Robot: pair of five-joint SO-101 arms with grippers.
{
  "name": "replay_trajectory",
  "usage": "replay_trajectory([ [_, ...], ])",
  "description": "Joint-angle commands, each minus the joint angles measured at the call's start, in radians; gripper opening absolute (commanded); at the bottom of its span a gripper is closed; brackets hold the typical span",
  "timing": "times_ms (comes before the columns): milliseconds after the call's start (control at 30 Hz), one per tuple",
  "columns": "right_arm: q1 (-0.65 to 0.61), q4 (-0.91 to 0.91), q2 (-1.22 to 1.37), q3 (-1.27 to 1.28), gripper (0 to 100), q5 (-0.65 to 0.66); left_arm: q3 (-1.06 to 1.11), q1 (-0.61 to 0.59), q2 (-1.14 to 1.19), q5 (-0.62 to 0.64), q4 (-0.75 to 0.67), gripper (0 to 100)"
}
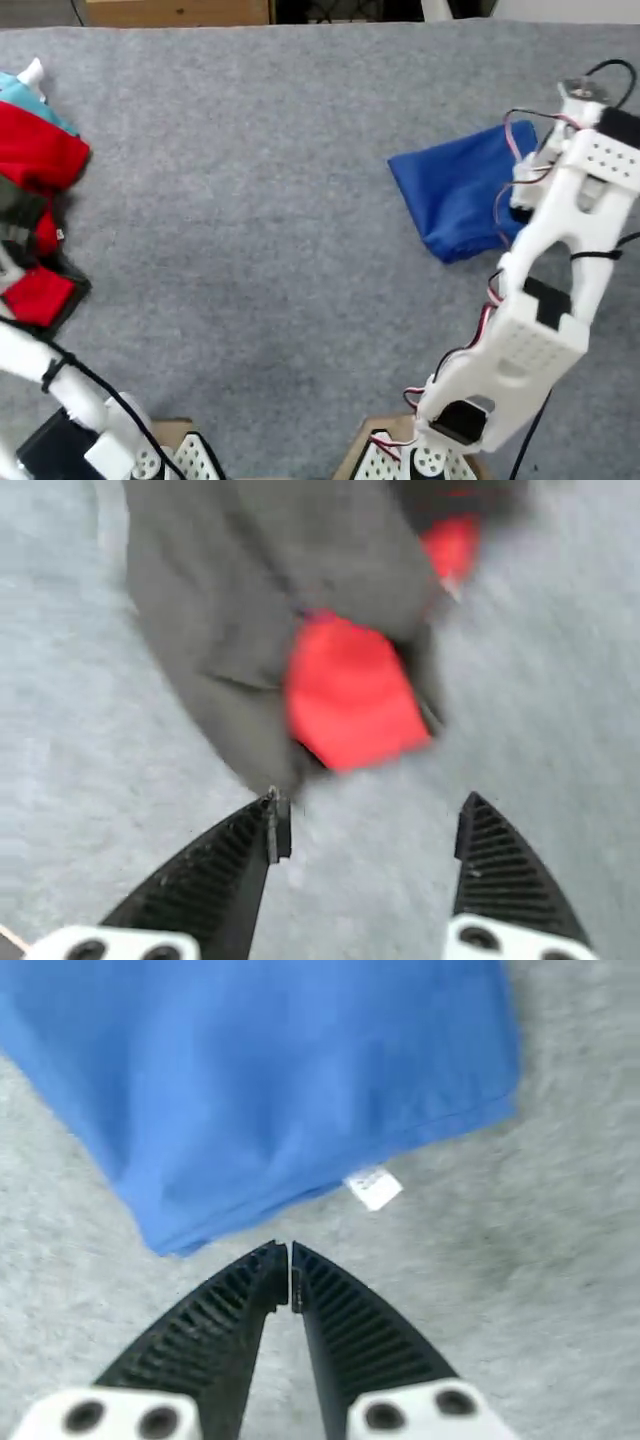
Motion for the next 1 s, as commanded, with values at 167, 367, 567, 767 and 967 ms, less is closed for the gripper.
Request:
replay_trajectory([
  [167,-0.13,-0.224,-0.263,0.438,1.5,-0.175,0.15,-0.015,-0.002,-0.009,-0.512,29],
  [367,-0.181,-0.379,-0.452,0.774,1.5,-0.209,0.275,-0.001,0.117,-0.002,-0.764,24],
  [567,-0.183,-0.588,-0.627,0.984,1.5,-0.112,0.209,0.001,0.207,-0.008,-0.753,3],
  [767,-0.183,-0.666,-0.72,1.075,1.5,-0.055,0.107,0.036,0.213,-0.006,-0.563,3],
  [967,-0.183,-0.666,-0.723,1.119,1.5,-0.061,0.027,0.154,0.21,-0.009,-0.29,3],
])
